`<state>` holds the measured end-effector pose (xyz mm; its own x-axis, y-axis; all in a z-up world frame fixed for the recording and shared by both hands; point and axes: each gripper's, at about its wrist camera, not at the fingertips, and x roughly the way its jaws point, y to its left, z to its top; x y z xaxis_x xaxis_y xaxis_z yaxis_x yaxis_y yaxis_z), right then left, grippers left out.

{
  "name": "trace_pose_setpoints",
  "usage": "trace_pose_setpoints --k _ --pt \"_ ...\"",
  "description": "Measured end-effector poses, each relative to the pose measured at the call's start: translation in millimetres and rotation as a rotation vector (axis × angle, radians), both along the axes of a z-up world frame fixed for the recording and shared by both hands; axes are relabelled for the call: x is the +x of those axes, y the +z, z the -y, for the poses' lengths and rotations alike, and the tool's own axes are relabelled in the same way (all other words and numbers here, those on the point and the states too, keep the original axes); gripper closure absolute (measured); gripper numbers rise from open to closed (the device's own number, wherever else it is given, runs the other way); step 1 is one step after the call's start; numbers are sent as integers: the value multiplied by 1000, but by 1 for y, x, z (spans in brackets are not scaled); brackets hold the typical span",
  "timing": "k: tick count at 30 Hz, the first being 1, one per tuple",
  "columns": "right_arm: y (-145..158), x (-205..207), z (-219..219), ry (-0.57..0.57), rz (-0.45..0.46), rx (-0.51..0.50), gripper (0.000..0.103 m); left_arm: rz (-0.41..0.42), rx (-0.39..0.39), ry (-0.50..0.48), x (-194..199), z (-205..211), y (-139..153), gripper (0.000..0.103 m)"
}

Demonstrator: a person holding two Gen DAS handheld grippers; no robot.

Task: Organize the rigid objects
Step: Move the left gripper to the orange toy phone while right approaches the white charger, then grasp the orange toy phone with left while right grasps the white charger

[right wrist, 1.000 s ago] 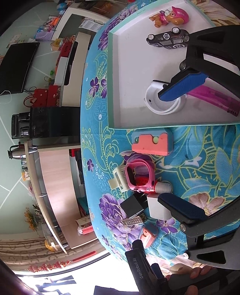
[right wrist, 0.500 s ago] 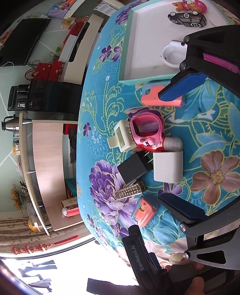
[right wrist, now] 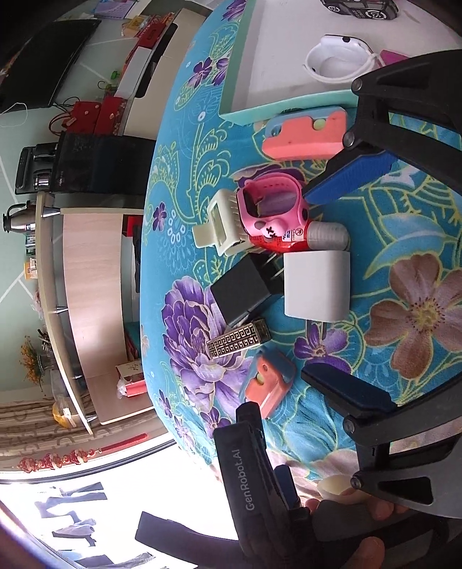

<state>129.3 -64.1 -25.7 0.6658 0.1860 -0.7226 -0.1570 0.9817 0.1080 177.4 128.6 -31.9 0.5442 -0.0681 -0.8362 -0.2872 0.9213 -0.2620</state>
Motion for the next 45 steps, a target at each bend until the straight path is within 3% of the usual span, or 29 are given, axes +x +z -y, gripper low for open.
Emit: trace_pose_setpoints --k 1,3,9,31,41,45 --pt "-1 0 -1 7 -4 6 16 -1 -1 1 0 0 0 0" --pt "-1 0 -3 21 -3 10 31 -3 -2 5 0 -1 0 0" --pt "-3 3 -7 43 -10 5 39 -5 -2 2 0 0 -1 0" --pt "-18 17 -16 50 -58 -60 41 -14 33 -64 3 14 -1 0" --pt "-18 18 -13 42 -60 -48 44 -18 88 -171 11 38 -3 0" --pt "-17 17 -12 42 -62 -43 44 -35 148 -197 13 46 -6 0"
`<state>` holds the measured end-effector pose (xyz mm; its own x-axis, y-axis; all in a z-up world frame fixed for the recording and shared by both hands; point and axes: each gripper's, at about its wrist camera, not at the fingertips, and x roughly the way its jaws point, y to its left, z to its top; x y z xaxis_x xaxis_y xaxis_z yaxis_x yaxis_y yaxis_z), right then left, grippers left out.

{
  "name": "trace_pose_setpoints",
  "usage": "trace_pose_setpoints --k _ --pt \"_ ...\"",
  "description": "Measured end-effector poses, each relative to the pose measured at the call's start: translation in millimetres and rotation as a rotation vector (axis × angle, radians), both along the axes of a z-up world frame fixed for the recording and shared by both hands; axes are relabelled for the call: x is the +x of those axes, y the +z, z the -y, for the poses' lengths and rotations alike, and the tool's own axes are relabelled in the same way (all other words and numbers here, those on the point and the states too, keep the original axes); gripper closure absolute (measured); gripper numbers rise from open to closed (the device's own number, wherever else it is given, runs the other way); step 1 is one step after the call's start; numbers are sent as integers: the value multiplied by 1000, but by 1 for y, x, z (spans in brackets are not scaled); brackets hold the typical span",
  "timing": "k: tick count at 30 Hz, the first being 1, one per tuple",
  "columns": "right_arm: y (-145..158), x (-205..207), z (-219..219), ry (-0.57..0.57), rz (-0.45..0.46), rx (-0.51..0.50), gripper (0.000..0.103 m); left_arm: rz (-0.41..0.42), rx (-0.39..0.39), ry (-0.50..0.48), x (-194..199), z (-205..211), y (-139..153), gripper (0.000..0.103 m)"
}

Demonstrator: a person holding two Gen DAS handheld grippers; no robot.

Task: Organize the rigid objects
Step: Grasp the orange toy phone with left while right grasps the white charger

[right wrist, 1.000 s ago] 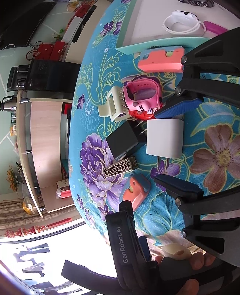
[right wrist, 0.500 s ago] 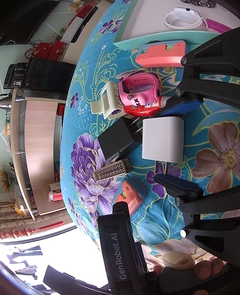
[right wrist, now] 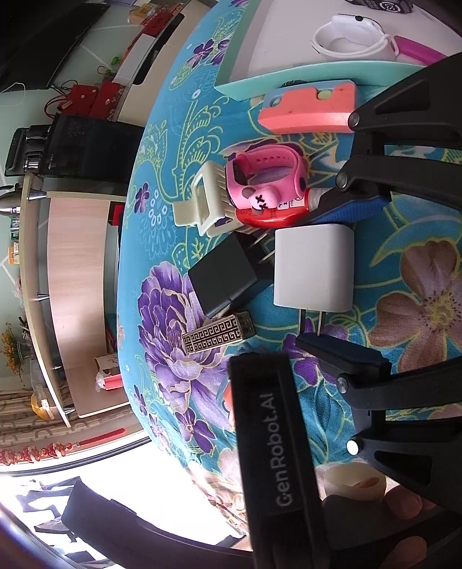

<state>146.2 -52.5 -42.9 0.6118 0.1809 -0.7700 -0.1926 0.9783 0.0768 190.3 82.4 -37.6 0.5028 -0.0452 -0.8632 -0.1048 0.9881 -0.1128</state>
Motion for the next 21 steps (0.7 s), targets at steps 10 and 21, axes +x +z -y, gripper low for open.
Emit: trace_pose_setpoints --k 10,21 --pt "0 -1 1 2 -2 7 44 -6 29 83 3 -15 -4 0" --pt "0 -1 2 4 -4 11 44 25 21 131 5 -25 -6 1"
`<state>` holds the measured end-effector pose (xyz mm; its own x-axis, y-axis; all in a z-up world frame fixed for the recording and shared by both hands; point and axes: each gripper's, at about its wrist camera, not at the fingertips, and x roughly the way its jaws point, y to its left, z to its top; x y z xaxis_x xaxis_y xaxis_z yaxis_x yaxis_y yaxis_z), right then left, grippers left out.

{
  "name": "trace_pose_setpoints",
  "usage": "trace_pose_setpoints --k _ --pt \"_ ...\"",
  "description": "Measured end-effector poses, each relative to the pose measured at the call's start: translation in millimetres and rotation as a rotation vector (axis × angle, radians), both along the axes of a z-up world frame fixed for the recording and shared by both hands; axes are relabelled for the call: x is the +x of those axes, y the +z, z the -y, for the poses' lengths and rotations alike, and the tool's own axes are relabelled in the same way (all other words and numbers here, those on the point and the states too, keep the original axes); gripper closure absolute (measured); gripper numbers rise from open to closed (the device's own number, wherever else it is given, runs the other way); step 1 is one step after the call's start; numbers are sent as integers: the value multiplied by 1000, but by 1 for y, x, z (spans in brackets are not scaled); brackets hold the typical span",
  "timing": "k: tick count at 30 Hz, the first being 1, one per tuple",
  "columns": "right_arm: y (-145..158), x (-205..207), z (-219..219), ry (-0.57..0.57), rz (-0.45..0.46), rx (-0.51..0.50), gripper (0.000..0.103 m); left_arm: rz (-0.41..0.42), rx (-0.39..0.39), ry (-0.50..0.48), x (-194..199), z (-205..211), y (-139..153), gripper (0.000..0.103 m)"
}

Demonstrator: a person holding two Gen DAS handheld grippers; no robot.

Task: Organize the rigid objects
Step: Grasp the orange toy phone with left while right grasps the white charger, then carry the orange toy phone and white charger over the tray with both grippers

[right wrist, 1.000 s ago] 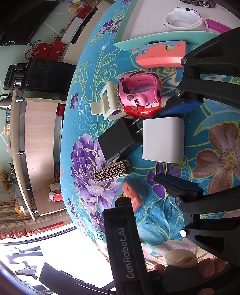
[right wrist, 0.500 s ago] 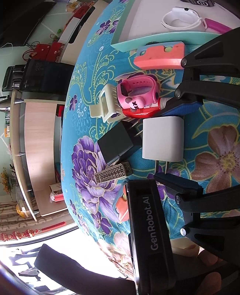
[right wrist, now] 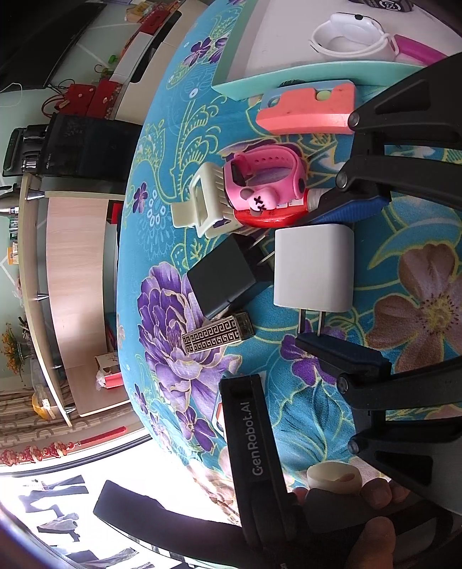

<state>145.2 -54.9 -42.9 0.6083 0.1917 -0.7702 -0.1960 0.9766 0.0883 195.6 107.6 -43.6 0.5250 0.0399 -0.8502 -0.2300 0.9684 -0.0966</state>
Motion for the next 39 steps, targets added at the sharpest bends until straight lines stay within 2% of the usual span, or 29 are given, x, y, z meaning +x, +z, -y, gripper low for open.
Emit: trace_pose_setpoints --k 1,3,7,8,15,19,23,29,32,36,39 --pt "0 0 0 0 0 0 44 5 2 2 0 0 0 2" --pt "0 0 0 0 0 0 44 20 2 7 0 -1 2 11" --pt "0 0 0 0 0 0 44 44 -17 13 0 -4 4 23" --pt "0 0 0 0 0 1 44 48 -21 14 0 -5 4 28" --pt "1 0 1 0 1 3 44 78 -37 28 -6 -8 13 28" --pt "6 -3 5 -7 19 26 44 131 -34 31 -13 -7 30 29" --pt "24 -9 13 -27 78 49 44 202 -22 16 -24 0 56 28" --pt "58 -19 42 -108 179 98 44 312 2 -56 -37 25 90 28" --pt "65 -20 64 -167 199 99 44 326 -3 -100 -39 43 97 28" --pt "67 -20 92 -254 216 36 44 332 -22 -171 -39 70 99 28" --pt "67 -22 121 -323 216 51 44 333 -34 -232 -40 95 99 28"
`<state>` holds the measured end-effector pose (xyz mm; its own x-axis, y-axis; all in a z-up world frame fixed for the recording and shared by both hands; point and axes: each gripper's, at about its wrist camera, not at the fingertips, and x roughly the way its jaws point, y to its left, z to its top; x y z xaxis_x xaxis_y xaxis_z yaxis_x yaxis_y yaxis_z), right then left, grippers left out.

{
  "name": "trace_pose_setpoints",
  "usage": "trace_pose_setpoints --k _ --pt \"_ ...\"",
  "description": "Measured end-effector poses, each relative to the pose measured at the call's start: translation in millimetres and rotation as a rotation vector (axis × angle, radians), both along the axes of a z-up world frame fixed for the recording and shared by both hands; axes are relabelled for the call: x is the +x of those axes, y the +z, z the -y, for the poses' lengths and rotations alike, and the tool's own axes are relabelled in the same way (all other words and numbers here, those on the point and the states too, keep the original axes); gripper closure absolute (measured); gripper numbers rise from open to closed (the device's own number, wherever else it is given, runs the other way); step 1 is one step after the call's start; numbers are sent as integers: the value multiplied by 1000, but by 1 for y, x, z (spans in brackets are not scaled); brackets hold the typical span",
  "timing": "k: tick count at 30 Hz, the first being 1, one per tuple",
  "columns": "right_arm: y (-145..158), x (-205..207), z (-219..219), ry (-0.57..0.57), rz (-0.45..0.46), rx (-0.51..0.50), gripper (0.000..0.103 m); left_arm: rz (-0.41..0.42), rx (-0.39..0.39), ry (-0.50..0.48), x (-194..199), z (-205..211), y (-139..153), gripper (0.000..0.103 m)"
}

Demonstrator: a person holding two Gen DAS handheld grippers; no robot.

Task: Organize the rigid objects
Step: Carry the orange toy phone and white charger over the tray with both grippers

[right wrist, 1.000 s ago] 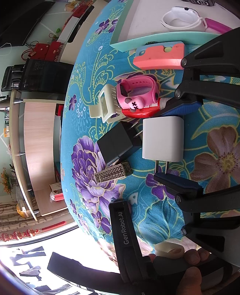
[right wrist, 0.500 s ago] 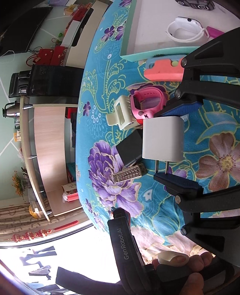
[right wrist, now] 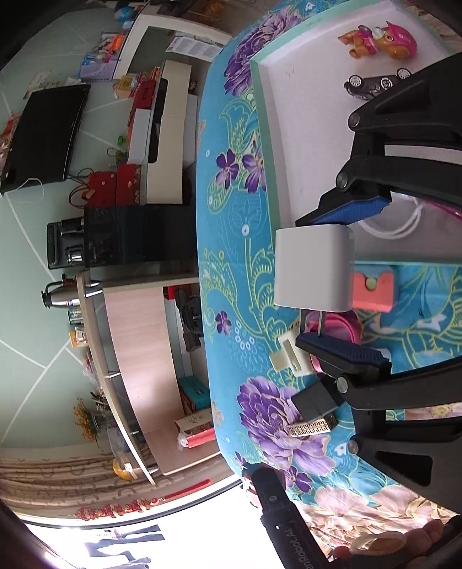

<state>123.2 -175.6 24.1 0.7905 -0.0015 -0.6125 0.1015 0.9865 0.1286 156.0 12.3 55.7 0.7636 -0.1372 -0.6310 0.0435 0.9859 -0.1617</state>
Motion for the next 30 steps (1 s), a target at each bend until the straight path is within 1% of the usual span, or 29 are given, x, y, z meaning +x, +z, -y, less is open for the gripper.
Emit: trace_pose_setpoints --k 2,3,6,7,10,14,16,19,25,30 --pt "0 -2 19 -40 2 10 44 0 -4 -47 -1 19 -1 28" --pt "0 -4 27 -62 3 -7 44 -2 -5 -71 -1 30 -1 28" --pt "1 -8 47 -135 1 -106 44 -7 14 -149 -3 61 -5 28" --pt "1 -9 54 -154 -1 -119 44 -9 27 -167 -4 70 -6 28" --pt "-2 -13 80 -206 -16 -114 44 -15 68 -206 -6 91 -10 28" --pt "-3 -17 101 -268 -38 -153 44 -39 96 -234 -7 108 -16 28" --pt "-5 -18 109 -280 -48 -142 44 -56 103 -250 -7 115 -17 28" --pt "-11 -16 117 -295 -86 -134 44 -77 112 -294 -5 130 -18 28" --pt "-16 -20 133 -336 -120 -117 44 -82 173 -364 1 166 -23 28" --pt "-20 -25 144 -363 -139 -96 44 -125 166 -390 10 188 -34 28"
